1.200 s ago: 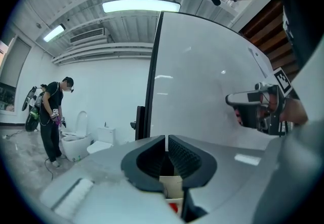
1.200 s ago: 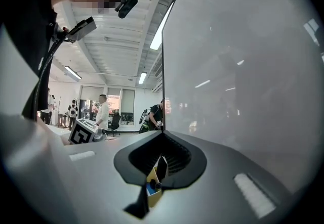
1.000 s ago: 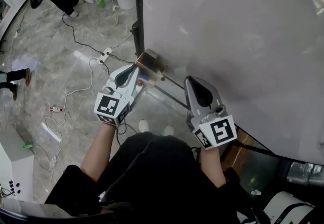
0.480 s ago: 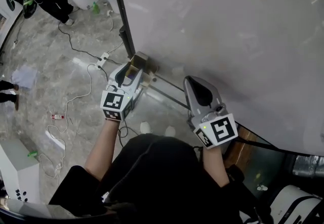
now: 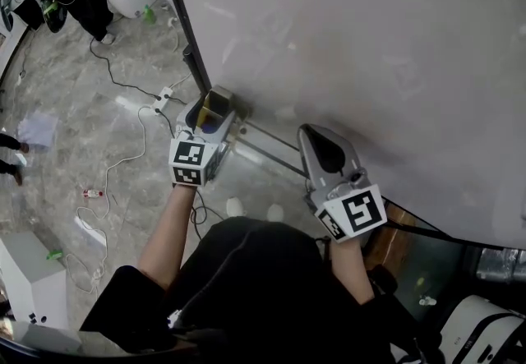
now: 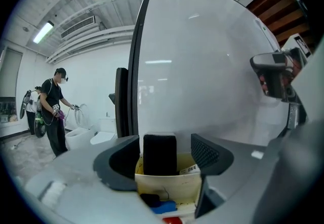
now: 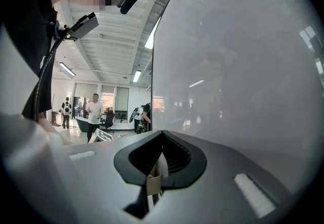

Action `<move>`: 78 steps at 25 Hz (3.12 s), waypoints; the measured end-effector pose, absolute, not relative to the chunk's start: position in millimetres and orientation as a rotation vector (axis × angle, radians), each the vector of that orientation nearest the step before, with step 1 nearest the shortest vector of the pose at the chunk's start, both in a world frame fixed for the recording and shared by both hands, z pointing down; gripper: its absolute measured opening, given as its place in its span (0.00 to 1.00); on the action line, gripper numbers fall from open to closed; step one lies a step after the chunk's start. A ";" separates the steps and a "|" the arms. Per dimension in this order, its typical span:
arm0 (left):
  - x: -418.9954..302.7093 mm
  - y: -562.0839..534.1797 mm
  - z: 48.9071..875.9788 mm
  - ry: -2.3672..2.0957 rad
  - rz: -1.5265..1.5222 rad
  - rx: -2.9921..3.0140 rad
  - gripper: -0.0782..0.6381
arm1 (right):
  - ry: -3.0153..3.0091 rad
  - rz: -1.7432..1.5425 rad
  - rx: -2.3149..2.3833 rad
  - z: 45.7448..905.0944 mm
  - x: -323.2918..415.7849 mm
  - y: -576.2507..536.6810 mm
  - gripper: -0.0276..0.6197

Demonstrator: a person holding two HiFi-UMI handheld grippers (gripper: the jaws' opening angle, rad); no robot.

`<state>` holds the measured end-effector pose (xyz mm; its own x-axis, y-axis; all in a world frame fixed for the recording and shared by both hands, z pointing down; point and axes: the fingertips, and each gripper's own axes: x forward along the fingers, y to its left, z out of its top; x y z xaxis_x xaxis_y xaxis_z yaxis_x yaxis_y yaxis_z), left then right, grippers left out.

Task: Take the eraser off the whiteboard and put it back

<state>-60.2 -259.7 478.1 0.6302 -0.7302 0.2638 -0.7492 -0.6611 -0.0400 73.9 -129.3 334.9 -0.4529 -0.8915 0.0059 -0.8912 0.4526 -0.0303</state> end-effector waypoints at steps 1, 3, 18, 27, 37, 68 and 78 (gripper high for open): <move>-58.5 -261.1 480.3 -1.259 0.408 2.768 0.56 | 2.668 -0.045 -1.640 335.0 75.3 -129.0 0.06; -56.9 -264.3 484.5 -1.265 0.428 2.763 0.57 | 2.669 -0.046 -1.642 335.6 76.5 -129.1 0.06; -46.2 -281.6 500.4 -1.309 0.516 2.741 0.58 | 2.651 -0.061 -1.680 337.5 90.4 -131.0 0.06; -48.8 -288.3 506.4 -1.356 0.576 2.726 0.54 | 2.637 -0.066 -1.698 340.5 98.1 -134.2 0.06; -51.8 -286.8 509.1 -1.374 0.592 2.718 0.48 | 2.637 -0.059 -1.689 340.1 98.6 -132.6 0.06; -65.7 -257.3 414.4 -1.431 0.306 2.813 0.47 | 2.685 -0.019 -1.572 335.8 78.4 -134.1 0.06; -93.8 -223.2 363.7 -1.499 0.163 2.825 0.47 | 2.720 0.008 -1.489 327.8 54.5 -124.6 0.06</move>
